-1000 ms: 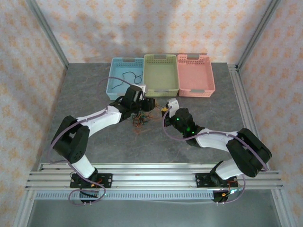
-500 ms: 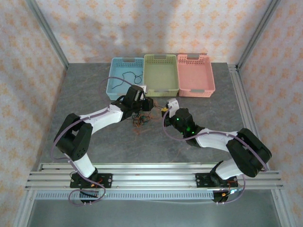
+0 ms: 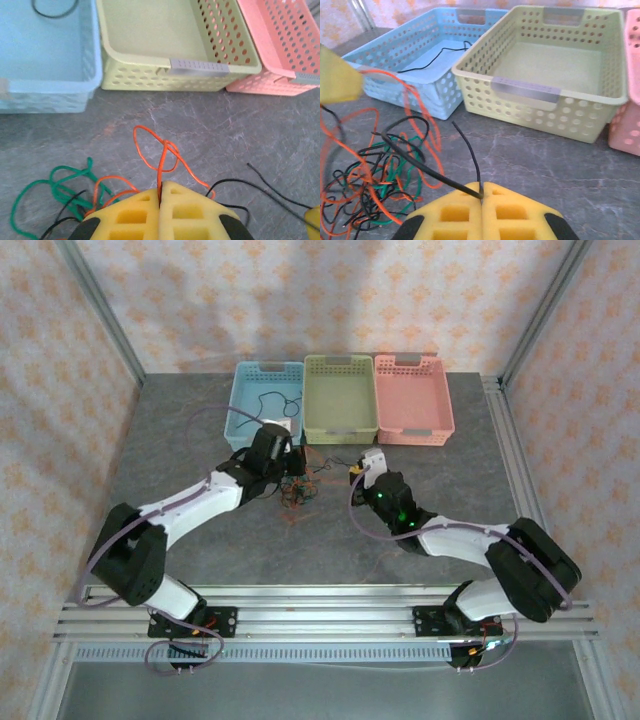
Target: Untangle the cables
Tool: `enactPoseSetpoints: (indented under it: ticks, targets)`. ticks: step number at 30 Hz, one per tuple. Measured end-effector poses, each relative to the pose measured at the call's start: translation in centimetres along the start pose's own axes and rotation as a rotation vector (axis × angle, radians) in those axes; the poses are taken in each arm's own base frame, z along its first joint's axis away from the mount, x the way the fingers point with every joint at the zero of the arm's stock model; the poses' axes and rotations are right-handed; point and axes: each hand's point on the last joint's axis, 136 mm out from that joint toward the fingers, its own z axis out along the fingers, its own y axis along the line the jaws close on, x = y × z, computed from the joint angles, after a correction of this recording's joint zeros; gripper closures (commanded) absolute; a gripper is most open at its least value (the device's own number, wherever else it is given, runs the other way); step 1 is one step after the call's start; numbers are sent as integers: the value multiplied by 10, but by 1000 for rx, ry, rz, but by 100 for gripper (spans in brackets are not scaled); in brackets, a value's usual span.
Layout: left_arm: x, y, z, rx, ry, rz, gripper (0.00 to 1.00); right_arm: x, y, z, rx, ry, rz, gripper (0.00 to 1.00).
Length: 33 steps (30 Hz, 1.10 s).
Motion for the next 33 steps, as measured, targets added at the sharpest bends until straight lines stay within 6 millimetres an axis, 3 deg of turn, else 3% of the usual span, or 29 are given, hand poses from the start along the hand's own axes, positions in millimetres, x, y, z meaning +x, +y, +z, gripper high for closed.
enactPoseSetpoints:
  ticks: [9, 24, 26, 30, 33]
  targets:
    - [6, 19, -24, -70, -39, -25, 100, -19, -9, -9, 36, -92, 70, 100]
    - [-1, 20, -38, -74, -80, -77, 100, -31, -15, -18, 58, -147, 151, 100]
    - [-3, 31, -40, -124, -94, -81, 100, -29, -28, -19, 114, -149, 155, 100]
    - [-8, 78, -44, -265, -124, -127, 100, -16, -76, -25, 276, -132, 196, 100]
    - [-5, 83, -43, -280, -119, -129, 100, -10, -79, -25, 278, -116, 207, 100]
